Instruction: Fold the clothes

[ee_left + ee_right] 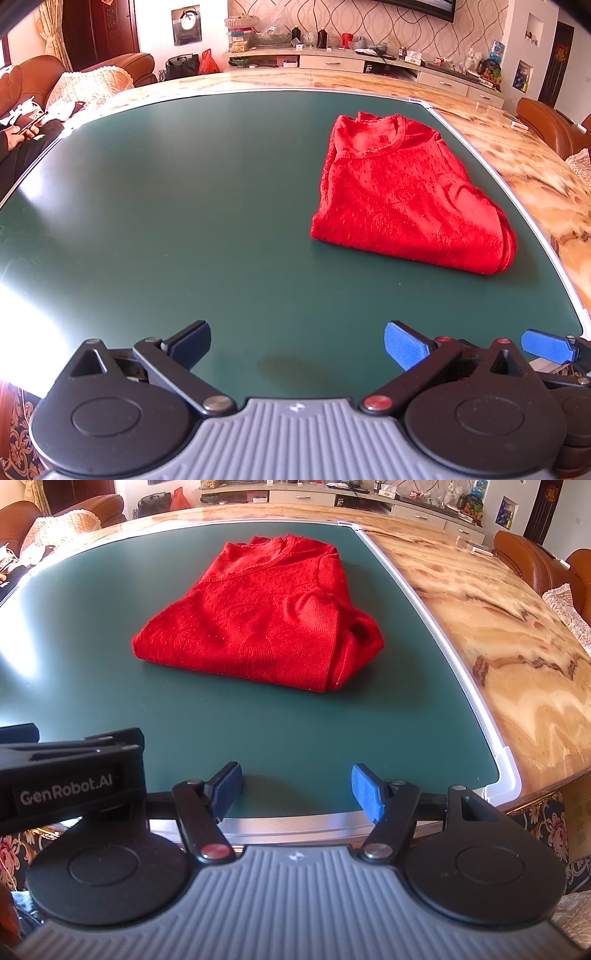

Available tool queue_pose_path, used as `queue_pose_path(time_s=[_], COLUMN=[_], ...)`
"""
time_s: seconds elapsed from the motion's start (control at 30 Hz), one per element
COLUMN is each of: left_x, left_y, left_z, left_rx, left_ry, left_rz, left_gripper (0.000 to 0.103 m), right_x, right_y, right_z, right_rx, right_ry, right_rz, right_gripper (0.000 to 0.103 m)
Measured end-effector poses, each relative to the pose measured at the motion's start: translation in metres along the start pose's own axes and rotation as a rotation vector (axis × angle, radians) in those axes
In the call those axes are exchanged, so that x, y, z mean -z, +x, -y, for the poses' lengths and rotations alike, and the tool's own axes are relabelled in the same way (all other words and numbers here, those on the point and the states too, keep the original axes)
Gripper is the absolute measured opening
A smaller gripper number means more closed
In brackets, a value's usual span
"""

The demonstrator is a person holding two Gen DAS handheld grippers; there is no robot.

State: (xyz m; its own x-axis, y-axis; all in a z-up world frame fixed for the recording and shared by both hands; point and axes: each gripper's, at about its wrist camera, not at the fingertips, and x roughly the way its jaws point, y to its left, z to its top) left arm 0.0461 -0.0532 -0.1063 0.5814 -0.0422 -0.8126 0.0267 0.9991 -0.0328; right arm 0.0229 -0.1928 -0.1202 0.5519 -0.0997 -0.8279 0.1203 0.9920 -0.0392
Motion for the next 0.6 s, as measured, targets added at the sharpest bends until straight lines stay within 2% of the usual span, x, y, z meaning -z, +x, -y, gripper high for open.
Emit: queue_pose_path(time_s=[0.6], left_x=[0.0002], left_y=[0.0017], left_z=[0.0004], left_rx=[0.018], left_ry=[-0.001], left_rz=[-0.008], left_gripper=[0.103], right_x=[0.0017], right_y=[-0.0008], right_z=[0.0016], right_rx=[-0.005], right_ry=[0.008], right_rz=[0.006], right_gripper=[0.074])
